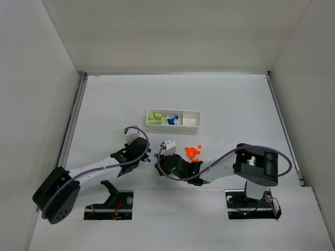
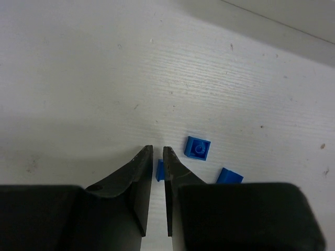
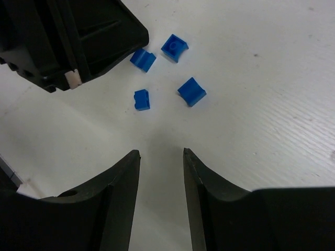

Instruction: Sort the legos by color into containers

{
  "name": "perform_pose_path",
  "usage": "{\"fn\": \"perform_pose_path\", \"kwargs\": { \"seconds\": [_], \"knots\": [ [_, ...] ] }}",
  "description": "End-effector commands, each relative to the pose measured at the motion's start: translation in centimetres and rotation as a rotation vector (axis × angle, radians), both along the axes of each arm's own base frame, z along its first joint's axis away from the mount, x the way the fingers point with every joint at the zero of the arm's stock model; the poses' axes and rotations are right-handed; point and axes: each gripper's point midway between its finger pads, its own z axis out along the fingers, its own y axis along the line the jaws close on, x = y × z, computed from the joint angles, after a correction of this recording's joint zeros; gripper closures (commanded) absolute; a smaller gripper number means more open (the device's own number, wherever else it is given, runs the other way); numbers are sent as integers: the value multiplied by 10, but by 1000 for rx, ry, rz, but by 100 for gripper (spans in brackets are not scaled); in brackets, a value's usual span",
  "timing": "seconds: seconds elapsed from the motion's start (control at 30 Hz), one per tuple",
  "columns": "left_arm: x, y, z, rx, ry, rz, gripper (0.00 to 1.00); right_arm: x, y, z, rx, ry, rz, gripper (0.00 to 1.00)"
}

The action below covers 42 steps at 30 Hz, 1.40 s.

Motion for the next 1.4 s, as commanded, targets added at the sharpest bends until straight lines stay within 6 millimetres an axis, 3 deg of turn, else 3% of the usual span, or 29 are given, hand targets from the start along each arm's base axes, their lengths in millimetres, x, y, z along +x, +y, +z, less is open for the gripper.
{"fn": "perform_pose_path", "kwargs": {
  "seconds": [0.0, 0.1, 0.23, 0.3, 0.53, 0.8, 1.07, 1.37],
  "knots": [
    [-2, 6, 8, -11, -17, 8, 88, 5, 31, 22, 103, -28, 28, 56],
    [-5, 5, 7, -20, -2, 0, 85, 8, 35, 19, 100, -27, 26, 55],
    [-8, -9, 11, -61, -3, -43, 71, 10, 37, 15, 84, -29, 27, 55],
    [-9, -15, 11, -66, 0, -70, 70, 10, 34, 15, 83, -29, 17, 55],
    [-11, -14, -4, 2, 47, -91, 69, 8, 29, 19, 98, -26, 11, 55],
    [-11, -6, -11, 52, 60, -65, 83, 9, 32, 11, 83, -23, 14, 55],
    [-6, 10, 19, -58, -16, 29, 89, 19, 41, 5, 51, -66, 27, 55],
    [9, 28, 56, -308, -87, 194, 89, 33, 53, -4, 7, -101, 24, 60]
  ]
}}
